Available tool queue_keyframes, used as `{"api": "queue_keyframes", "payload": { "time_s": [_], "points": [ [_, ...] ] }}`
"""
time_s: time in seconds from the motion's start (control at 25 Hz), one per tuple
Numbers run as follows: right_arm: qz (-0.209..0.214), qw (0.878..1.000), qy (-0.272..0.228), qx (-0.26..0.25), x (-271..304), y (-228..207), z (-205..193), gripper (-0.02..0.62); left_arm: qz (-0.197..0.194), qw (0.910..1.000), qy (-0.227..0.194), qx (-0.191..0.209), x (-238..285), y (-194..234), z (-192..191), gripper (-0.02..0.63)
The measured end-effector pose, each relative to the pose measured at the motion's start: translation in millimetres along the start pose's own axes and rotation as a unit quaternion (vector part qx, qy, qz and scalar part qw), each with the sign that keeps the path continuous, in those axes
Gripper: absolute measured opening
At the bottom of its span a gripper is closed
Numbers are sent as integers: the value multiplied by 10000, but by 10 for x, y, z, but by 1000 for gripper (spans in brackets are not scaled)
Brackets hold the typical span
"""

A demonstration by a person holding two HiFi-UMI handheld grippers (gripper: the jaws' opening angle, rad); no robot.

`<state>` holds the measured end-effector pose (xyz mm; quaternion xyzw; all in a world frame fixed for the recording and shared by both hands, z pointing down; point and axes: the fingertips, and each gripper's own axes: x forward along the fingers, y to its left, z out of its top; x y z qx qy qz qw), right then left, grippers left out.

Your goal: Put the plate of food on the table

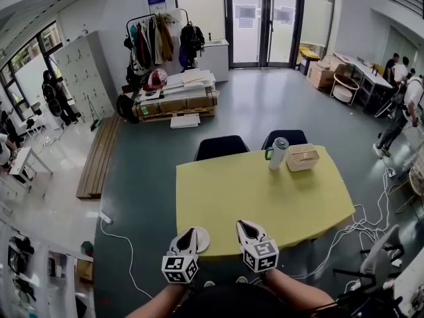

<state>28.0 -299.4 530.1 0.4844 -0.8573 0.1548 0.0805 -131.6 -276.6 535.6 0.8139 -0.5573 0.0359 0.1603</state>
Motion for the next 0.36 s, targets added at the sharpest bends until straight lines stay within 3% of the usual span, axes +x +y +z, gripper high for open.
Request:
{"api": "queue_keyframes", "payload": {
  "time_s": [0.36],
  "points": [
    [21, 10000, 6, -3, -18, 4, -34, 12, -4, 10000, 42, -48, -8, -24, -55, 8]
  ]
}}
